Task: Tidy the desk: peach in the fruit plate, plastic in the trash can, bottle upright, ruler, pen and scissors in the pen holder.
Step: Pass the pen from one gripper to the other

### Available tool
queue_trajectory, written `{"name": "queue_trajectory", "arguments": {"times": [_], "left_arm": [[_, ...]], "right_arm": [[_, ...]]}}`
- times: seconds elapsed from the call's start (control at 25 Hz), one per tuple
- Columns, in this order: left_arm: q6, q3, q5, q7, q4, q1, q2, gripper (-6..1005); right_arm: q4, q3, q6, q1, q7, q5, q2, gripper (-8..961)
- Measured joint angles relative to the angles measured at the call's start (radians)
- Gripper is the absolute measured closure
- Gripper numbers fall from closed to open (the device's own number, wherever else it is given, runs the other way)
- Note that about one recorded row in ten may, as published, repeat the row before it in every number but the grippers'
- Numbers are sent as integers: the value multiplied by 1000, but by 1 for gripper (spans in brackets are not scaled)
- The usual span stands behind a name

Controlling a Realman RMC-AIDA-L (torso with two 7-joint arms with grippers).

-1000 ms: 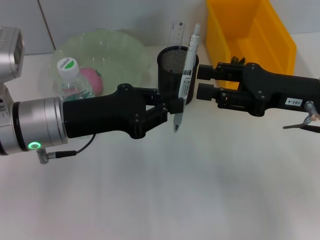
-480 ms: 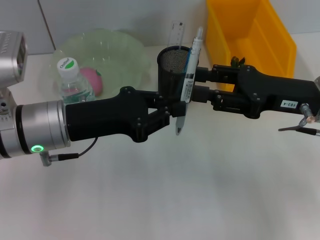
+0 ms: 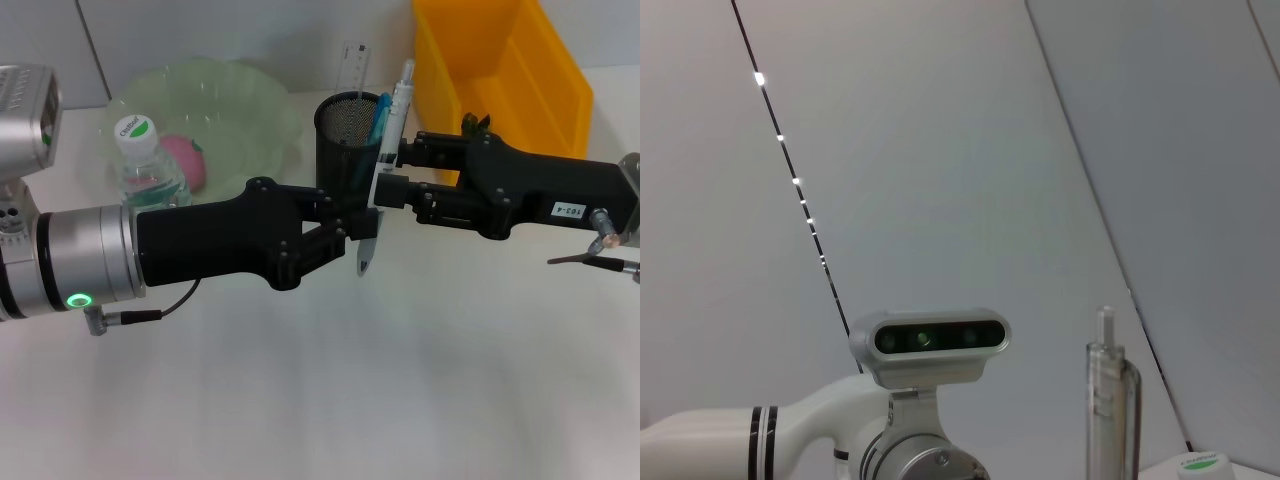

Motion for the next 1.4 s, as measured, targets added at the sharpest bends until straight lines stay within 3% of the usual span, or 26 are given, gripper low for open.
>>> {"name": "queue_trajectory", "arguments": {"times": [1.4], "left_arm": [[1,4,2,1,0,0,3,853]], "right_arm": [[22,-17,9,19,-2,-4,0,363]]}}
